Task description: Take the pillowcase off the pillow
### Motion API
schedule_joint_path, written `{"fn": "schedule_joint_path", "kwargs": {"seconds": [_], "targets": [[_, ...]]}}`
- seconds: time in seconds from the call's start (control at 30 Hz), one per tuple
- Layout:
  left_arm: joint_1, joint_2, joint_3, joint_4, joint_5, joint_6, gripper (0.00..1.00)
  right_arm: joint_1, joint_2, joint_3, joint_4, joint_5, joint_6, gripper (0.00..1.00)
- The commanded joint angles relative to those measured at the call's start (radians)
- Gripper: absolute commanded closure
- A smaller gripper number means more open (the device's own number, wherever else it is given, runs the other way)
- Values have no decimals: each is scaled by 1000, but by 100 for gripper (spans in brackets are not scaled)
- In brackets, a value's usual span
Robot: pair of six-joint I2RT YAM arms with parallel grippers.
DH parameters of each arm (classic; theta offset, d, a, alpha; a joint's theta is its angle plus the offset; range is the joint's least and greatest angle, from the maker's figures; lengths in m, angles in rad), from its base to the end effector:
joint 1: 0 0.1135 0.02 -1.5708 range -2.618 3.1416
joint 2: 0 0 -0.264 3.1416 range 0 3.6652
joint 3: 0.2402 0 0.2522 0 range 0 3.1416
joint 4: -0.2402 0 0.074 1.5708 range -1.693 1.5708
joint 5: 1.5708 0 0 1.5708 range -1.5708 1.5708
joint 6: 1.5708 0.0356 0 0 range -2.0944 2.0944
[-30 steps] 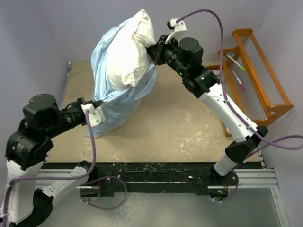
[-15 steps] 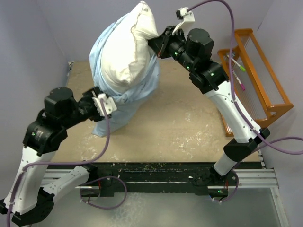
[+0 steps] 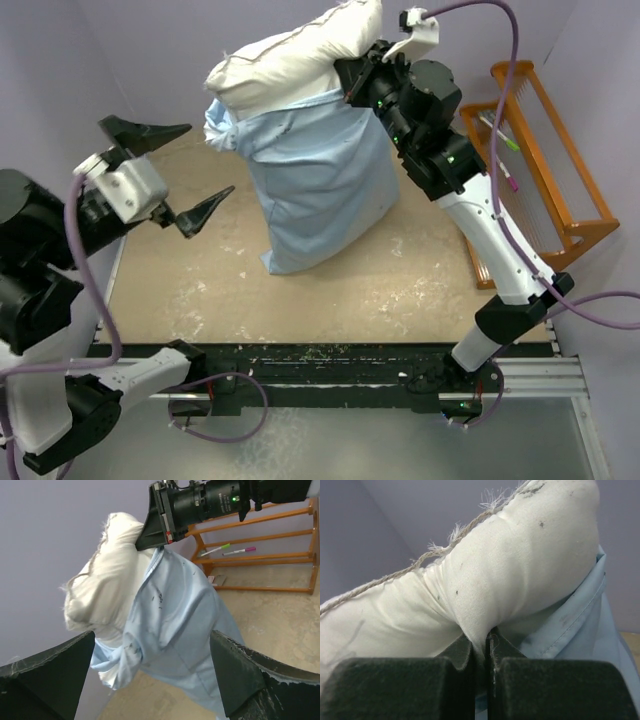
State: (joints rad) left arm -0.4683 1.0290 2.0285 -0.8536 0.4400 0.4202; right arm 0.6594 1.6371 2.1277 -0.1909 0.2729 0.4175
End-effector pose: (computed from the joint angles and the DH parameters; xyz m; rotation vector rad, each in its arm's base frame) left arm 0.0564 -0.0455 0.5936 0.9304 1.1100 -0.3525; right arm 0.2657 0.1938 0.5772 0.0832 1.3167 0.7488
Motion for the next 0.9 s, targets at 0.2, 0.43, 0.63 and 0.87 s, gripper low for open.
{"fn": "schedule_joint_path", "kwargs": {"seconds": [0.2,0.43,0.63,0.87], "targets": [[-4,152,-55,330,-285,-195,1,45,-129,-178,295,-8,-12,100],[-4,274,66,314,-224,-201,1,58,-158,-264,320,-33,0,100],[-4,321,99,303,-350,-95,1,80,-176,-313,340,-87,-11,100],[-6,386,223,257,-464,16,1,133,-146,-306,328,-62,-26,100]]}}
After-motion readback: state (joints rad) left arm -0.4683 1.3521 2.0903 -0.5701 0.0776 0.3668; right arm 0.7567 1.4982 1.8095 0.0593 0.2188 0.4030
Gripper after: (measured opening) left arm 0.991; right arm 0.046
